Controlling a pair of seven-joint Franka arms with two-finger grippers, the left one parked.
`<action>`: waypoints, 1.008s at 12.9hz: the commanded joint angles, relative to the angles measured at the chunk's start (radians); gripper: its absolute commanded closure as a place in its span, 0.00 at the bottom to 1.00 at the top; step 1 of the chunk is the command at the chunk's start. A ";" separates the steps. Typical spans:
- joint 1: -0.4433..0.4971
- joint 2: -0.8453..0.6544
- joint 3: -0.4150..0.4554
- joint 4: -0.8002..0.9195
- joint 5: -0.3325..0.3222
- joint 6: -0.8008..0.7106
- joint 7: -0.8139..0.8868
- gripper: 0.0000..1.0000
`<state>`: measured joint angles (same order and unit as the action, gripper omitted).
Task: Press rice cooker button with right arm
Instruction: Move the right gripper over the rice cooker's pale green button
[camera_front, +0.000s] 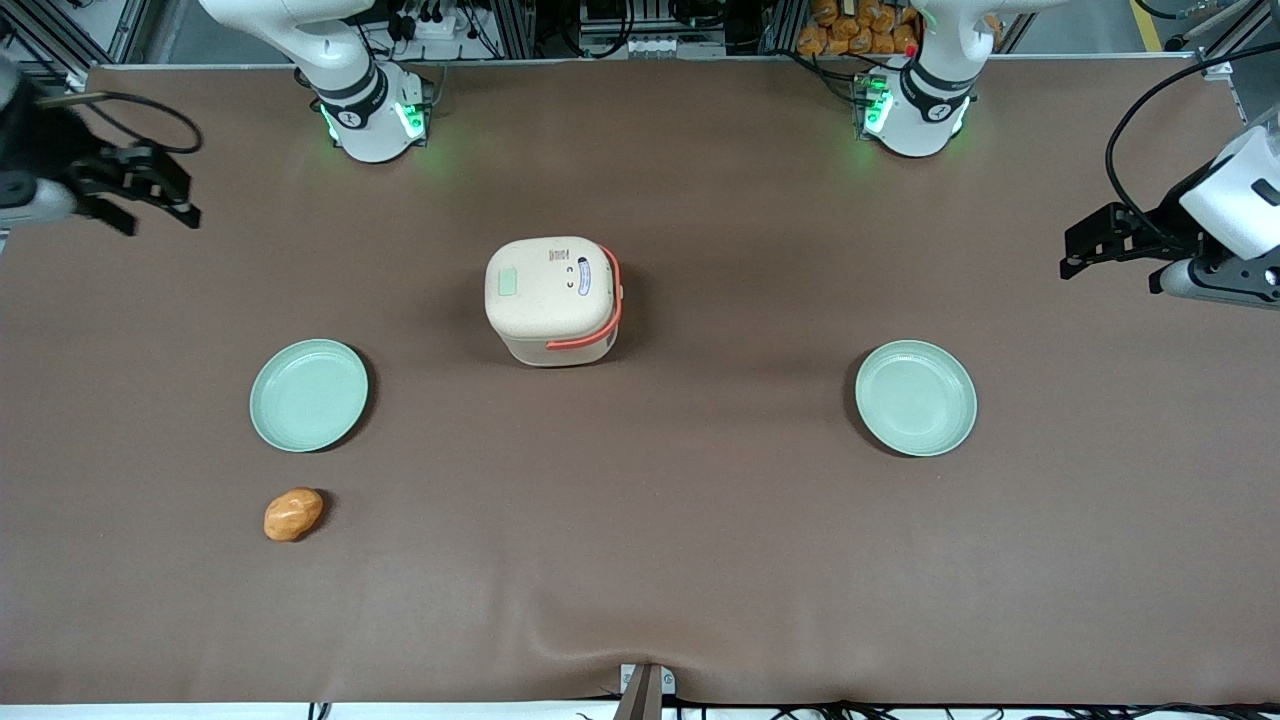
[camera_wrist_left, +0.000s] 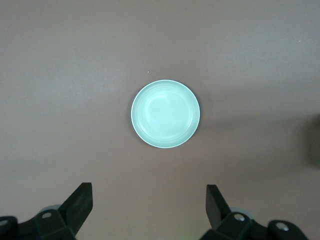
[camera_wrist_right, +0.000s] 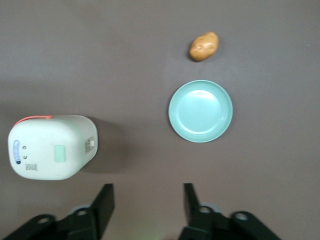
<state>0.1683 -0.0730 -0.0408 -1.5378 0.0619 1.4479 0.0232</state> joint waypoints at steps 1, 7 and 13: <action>-0.007 -0.004 0.117 -0.019 0.001 -0.004 0.073 1.00; 0.054 0.038 0.214 -0.168 0.004 0.132 0.216 1.00; 0.069 0.071 0.285 -0.289 -0.007 0.241 0.385 1.00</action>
<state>0.2361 0.0053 0.2368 -1.7850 0.0597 1.6510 0.3800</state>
